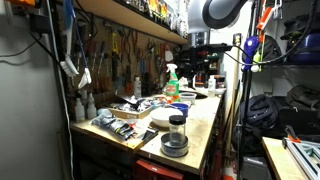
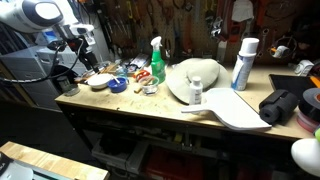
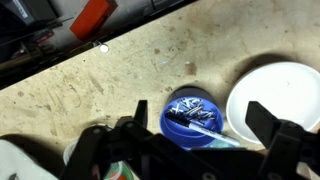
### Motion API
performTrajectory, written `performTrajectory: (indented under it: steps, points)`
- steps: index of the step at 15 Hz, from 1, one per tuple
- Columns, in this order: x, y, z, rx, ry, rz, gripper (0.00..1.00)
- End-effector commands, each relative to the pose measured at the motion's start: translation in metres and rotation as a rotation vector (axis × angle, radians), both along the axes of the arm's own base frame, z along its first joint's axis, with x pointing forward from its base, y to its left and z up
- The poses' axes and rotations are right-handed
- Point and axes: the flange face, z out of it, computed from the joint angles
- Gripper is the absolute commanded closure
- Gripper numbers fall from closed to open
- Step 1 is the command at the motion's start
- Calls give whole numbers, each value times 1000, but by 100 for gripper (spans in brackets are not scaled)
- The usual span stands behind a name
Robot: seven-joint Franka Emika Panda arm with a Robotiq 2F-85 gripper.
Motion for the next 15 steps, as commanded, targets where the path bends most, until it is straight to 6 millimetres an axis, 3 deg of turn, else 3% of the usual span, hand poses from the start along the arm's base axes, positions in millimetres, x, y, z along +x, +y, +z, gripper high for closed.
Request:
performTrajectory:
  steps: [1,5,6,7,10,15]
  points:
    - [42,-5,-14,99,-33,-162,0]
    - [84,-20,-25,124,-87,-279,0]
    - [86,-23,-24,131,-75,-274,0]
    - [72,-17,-19,108,-77,-236,0]
    - [85,-26,-25,114,-73,-254,0]
    - [137,-22,-45,149,-124,-445,0]
